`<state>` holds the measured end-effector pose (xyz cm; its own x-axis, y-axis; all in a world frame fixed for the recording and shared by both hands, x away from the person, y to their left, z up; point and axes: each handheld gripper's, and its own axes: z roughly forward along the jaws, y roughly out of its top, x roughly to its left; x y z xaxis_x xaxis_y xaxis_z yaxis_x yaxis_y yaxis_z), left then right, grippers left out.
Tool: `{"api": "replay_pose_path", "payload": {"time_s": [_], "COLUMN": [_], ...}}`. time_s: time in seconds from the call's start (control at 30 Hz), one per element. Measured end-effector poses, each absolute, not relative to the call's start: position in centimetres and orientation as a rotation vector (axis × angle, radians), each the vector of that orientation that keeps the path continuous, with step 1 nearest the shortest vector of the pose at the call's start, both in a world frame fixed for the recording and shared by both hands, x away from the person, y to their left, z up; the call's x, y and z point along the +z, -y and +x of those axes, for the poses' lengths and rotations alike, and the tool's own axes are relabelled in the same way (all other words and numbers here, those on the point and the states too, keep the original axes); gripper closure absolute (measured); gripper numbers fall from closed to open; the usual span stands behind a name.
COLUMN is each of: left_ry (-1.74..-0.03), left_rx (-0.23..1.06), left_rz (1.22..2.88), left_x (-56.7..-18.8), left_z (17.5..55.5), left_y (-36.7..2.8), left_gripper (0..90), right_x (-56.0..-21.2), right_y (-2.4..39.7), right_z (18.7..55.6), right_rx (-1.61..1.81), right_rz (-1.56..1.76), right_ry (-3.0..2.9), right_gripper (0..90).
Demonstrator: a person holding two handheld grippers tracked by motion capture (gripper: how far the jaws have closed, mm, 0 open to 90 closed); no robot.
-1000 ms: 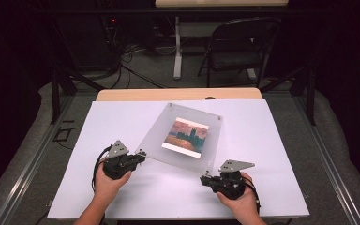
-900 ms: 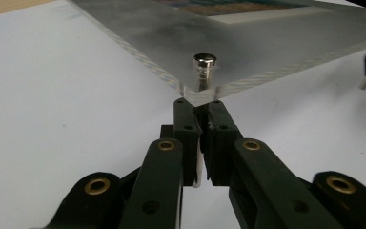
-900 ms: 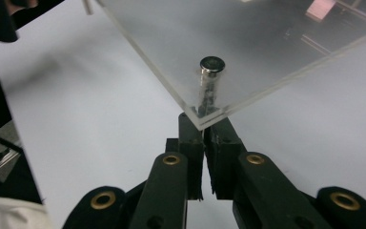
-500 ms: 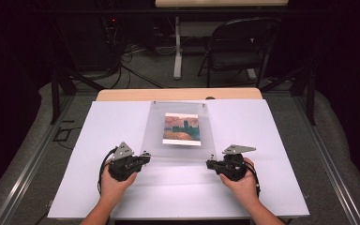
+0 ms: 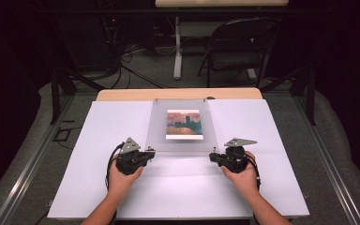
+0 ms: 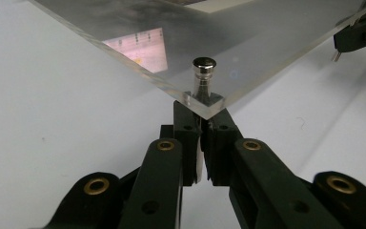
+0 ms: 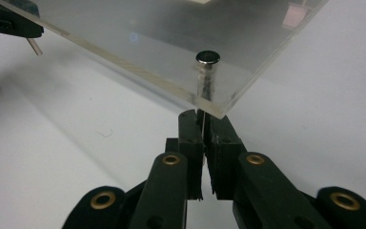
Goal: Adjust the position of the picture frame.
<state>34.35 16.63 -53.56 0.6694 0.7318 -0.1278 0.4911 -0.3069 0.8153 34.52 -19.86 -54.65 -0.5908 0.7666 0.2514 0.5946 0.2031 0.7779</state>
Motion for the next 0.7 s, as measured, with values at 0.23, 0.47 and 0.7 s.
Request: {"api": "replay_pose_path", "payload": {"time_s": [0.23,0.47,0.7], "left_ry": [-0.964,-0.985,-0.984], "left_rx": [0.332,0.314,0.298], "left_rz": [1.982,1.996,2.019], "left_x": [-53.9,-54.6,-55.2], "left_z": [34.6,34.7,34.7], "left_y": [-16.9,-16.9,-16.7], "left_gripper": [85.0,84.9,84.7], "right_x": [-55.0,-55.2,-55.6], "right_y": [19.6,19.5,19.4], "right_z": [34.6,34.5,34.4], "right_rx": [1.335,1.315,1.281], "right_rz": [1.307,1.301,1.287], "right_ry": [-2.279,-2.286,-2.29], "right_gripper": [85.8,85.5,85.5]}}
